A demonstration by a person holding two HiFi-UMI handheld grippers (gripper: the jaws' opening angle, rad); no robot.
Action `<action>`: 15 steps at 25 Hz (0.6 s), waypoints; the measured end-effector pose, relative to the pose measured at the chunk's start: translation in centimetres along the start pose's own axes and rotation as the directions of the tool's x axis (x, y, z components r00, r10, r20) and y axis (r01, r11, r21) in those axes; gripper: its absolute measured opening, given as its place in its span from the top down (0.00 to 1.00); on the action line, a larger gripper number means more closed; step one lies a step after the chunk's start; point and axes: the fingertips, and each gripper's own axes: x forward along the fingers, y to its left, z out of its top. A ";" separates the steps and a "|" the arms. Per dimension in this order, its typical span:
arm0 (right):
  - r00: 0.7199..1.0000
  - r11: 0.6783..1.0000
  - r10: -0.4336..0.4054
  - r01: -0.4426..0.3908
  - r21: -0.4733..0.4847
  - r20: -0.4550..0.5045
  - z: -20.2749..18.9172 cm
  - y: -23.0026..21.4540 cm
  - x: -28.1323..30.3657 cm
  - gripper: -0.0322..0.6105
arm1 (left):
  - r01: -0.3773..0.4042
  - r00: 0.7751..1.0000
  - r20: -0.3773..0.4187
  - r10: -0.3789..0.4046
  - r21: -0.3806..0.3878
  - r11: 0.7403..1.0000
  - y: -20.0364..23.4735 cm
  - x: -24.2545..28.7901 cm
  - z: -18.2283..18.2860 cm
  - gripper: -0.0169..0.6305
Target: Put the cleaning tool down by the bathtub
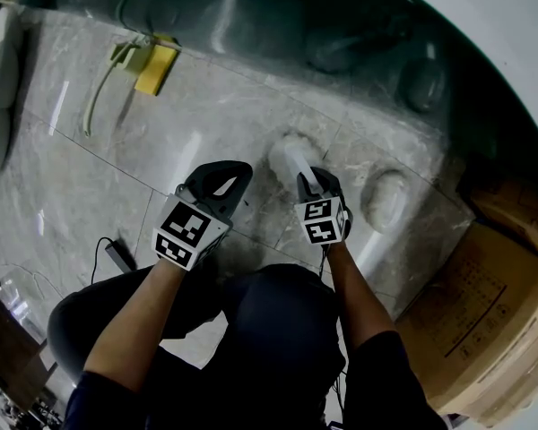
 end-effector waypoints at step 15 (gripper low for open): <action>0.998 0.998 0.027 -0.030 0.058 0.058 0.9 0.3 -0.9 0.72 | 0.031 1.000 0.001 -0.031 0.027 0.999 -1.0 0.6 0.3 0.93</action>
